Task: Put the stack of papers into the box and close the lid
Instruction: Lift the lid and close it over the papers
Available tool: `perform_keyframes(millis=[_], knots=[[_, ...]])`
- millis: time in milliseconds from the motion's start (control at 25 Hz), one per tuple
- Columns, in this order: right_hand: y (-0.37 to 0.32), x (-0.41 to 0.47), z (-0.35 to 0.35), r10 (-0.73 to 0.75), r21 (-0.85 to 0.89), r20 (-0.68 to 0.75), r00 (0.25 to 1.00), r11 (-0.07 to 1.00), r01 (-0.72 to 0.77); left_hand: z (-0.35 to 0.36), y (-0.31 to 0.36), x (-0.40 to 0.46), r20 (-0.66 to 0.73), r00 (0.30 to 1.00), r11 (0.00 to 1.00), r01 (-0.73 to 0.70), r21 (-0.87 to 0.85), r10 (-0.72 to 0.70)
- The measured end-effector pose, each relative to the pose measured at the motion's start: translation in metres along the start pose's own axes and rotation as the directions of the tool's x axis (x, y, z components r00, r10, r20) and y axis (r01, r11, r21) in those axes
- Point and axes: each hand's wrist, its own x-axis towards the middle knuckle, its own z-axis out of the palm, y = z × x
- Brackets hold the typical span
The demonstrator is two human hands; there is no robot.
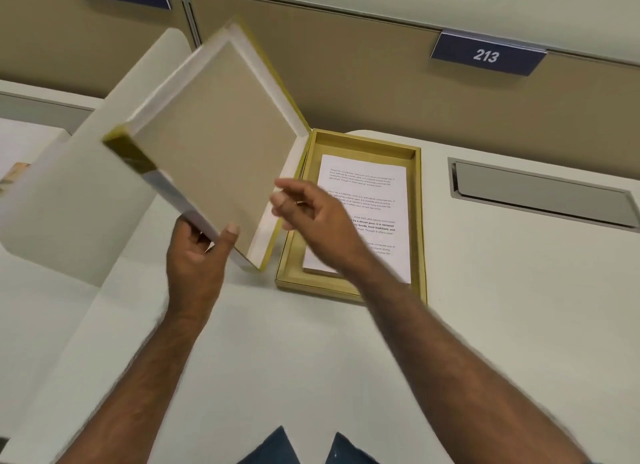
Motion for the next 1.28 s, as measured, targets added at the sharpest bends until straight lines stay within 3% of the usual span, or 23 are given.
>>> perform_keyframes(millis=[160,320,440,560,640,760,880,960,1080,1200,1280], knots=[[-0.024,0.008,-0.052,0.071,0.331,-0.019,0.997,0.942,-0.061,0.026,-0.002,0.004,0.155,0.976,0.933,-0.192,0.305,0.151],[-0.021,0.002,-0.092,0.151,0.528,-0.074,0.986,0.845,-0.09,0.044,-0.011,-0.001,0.378,0.866,0.819,-0.458,0.345,0.326],[-0.005,-0.01,-0.116,0.274,0.617,-0.147,0.95,0.776,-0.129,0.053,-0.015,-0.006,0.515,0.786,0.741,-0.563,0.367,0.342],[0.016,-0.027,-0.133,0.358,0.695,-0.186,0.915,0.706,-0.135,0.06,-0.022,-0.014,0.6,0.749,0.634,-0.614,0.47,0.281],[0.034,-0.036,-0.143,0.394,0.71,-0.23,0.89,0.693,-0.123,0.061,-0.03,-0.016,0.606,0.768,0.629,-0.579,0.518,0.208],[0.063,-0.044,-0.157,0.465,0.674,-0.302,0.832,0.722,-0.159,0.057,-0.043,-0.019,0.515,0.849,0.708,-0.436,0.555,0.12],[0.089,-0.05,-0.164,0.526,0.493,-0.373,0.764,0.81,-0.318,0.061,-0.051,-0.025,0.403,0.913,0.801,-0.287,0.526,0.062],[0.099,-0.054,-0.165,0.517,0.359,-0.465,0.719,0.852,-0.38,0.067,-0.052,-0.026,0.296,0.954,0.877,-0.096,0.471,-0.054],[0.102,-0.061,-0.161,0.455,0.138,-0.574,0.681,0.873,-0.467,0.067,-0.054,-0.026,0.183,0.962,0.905,0.111,0.41,-0.201],[0.1,-0.069,-0.159,0.38,-0.105,-0.608,0.697,0.832,-0.545,0.06,-0.055,-0.027,0.116,0.97,0.909,0.153,0.388,-0.212],[0.099,-0.072,-0.158,0.365,-0.164,-0.611,0.702,0.809,-0.564,0.058,-0.055,-0.03,0.12,0.97,0.91,0.152,0.386,-0.213]])
